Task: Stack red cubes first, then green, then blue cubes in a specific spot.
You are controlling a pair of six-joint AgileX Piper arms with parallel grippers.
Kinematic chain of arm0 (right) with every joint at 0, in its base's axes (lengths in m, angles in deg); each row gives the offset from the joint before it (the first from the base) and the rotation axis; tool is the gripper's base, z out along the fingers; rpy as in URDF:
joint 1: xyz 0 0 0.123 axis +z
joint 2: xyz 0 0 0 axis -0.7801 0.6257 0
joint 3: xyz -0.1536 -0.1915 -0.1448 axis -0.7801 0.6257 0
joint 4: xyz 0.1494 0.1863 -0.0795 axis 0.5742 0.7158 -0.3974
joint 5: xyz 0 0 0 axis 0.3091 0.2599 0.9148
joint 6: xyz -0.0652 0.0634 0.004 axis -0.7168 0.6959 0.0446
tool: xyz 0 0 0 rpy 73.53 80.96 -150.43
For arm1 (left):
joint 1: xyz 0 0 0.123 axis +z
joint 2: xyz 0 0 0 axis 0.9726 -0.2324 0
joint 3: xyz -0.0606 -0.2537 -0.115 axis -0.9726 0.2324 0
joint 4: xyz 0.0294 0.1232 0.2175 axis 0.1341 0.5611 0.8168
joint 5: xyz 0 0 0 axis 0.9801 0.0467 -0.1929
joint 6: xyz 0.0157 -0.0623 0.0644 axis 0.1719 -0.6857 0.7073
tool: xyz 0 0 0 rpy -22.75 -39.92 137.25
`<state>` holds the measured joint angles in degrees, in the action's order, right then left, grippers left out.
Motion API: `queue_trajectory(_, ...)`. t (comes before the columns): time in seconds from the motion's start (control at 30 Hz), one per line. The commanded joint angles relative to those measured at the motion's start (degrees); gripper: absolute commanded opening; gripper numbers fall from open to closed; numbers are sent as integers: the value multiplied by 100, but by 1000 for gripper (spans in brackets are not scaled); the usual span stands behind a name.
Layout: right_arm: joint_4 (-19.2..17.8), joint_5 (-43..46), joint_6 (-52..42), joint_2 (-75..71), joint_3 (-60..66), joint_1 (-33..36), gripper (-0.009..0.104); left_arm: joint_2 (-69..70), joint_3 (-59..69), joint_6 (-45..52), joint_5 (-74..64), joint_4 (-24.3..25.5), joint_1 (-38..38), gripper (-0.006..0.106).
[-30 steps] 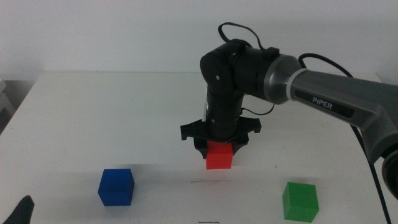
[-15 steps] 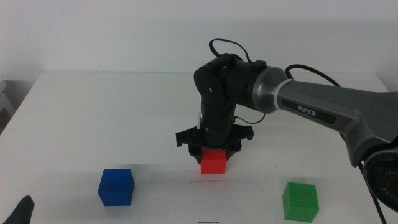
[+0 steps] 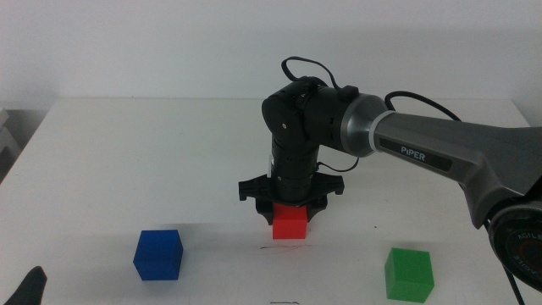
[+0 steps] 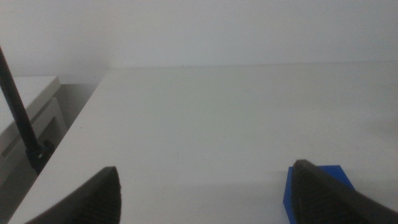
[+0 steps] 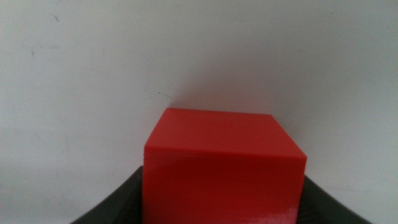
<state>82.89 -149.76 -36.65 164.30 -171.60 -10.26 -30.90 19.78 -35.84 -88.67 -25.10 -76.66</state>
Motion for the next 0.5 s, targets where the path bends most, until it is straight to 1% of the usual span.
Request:
queue_trajectory(0.0, -71, 21, 41, -336, -162, 2, 21, 144, -4, -32, 477, -67, 9, 93)
queue_trajectory(0.13, -77, 39, 54, -336, -162, 2, 43, 144, -4, -32, 477, -67, 9, 93)
queue_trajectory(0.17, -76, 56, 54, -336, -162, -9, 55, 144, -4, -32, 477, -67, 9, 93)
queue_trajectory(0.3, -118, 49, 54, -361, -162, -28, 76, 144, -4, -32, 477, -67, 9, 93)
queue_trajectory(0.37, -105, -11, 33, -482, -155, -34, 84, 144, -4, -32, 477, -67, 9, 93)
queue_trajectory(0.47, -198, -282, -112, -882, -134, -63, 89, 144, -4, -32, 477, -67, 9, 93)
